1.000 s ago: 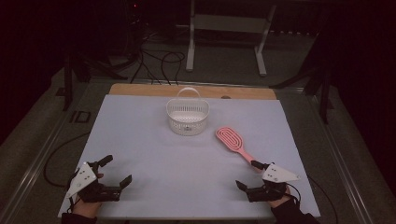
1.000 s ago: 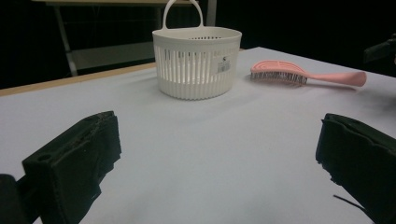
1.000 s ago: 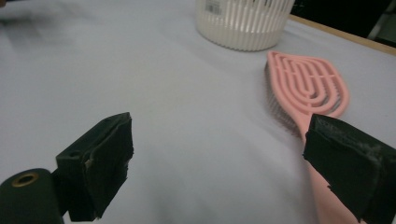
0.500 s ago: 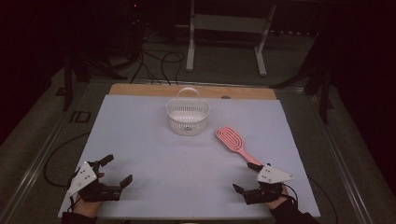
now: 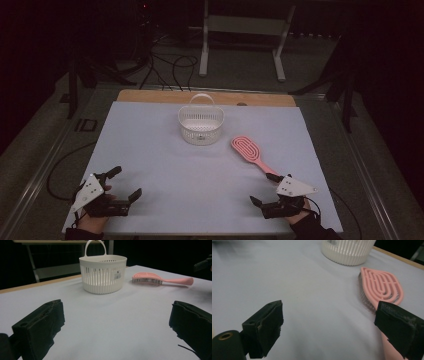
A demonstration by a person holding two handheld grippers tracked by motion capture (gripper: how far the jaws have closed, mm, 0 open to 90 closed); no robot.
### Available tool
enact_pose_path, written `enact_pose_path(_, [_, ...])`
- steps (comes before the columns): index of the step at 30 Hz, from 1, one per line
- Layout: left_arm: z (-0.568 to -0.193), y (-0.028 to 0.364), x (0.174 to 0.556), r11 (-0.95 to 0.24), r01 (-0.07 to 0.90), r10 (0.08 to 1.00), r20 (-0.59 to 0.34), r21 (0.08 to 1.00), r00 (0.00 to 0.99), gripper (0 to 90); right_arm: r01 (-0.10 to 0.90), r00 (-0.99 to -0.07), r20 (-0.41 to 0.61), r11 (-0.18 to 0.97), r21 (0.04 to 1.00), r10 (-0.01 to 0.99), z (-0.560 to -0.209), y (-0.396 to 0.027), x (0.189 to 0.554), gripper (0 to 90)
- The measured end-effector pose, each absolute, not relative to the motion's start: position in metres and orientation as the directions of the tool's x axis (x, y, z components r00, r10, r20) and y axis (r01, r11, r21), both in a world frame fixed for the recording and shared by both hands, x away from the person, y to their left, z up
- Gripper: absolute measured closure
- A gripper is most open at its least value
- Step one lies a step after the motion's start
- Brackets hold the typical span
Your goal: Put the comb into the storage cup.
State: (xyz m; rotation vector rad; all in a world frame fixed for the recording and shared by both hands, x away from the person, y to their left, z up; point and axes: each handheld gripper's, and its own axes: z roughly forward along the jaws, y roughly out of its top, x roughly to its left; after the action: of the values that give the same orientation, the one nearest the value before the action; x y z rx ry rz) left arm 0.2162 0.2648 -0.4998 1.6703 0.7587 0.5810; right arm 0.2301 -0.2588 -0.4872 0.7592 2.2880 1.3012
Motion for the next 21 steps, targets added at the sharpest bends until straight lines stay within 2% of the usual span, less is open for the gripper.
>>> enact_pose_path(21, [-0.499,0.263,0.215,-0.139,0.170,0.740,-0.012,0.976,0.673,0.0,0.263,-0.756,-0.078,0.410,0.873,0.650,-0.452,-0.257,0.227,8.2])
